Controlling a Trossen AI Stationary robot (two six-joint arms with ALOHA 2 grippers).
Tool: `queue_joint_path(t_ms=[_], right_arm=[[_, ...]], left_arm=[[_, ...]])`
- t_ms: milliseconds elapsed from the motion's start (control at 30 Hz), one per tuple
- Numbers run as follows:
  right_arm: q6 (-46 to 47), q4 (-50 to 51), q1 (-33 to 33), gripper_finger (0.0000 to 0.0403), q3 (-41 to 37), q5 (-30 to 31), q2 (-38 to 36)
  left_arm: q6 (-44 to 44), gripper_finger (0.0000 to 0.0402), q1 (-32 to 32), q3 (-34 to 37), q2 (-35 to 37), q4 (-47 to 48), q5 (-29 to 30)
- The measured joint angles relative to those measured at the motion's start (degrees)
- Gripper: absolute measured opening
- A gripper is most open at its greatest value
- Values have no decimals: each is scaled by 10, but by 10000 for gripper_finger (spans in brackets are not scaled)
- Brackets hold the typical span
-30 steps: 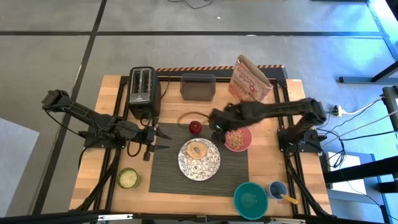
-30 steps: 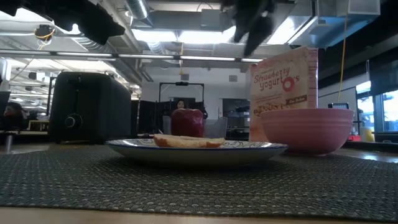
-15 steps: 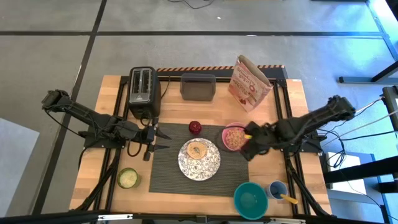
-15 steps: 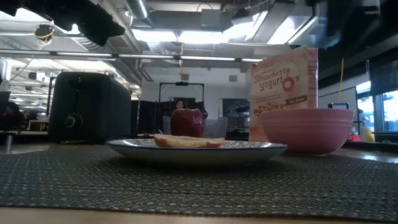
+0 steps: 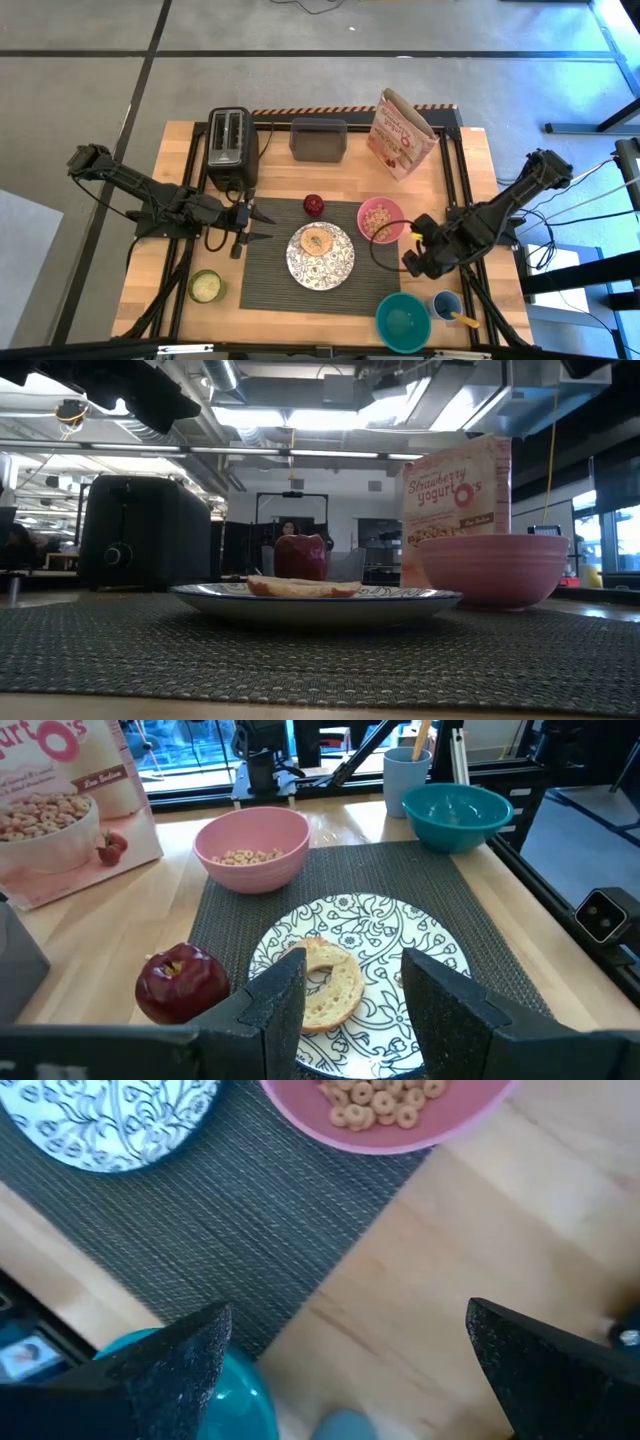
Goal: Arrange a breakfast setting
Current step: Put the spoon to the right of the pink bowl
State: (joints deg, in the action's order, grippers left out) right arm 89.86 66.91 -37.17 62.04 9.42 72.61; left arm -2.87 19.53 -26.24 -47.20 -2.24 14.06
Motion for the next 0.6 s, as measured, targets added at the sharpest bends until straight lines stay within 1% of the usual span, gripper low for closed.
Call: queue_joint_path(t_ms=[167,300,433,533,600], right_arm=[[10,-18,-5,392,6,-7,0],[53,7,-47,392,35,-17,-2],[159,34,-104,392,57,-33,-2],[258,19,-153,392,59,-58,0],[303,5,-183,392,59,-62,0]], left_arm=[[0,160,0,0,0,0,0],[0,160,0,0,0,0,0],[4,160,0,0,0,0,1],[4,160,0,0,0,0,1],[4,160,0,0,0,0,3]])
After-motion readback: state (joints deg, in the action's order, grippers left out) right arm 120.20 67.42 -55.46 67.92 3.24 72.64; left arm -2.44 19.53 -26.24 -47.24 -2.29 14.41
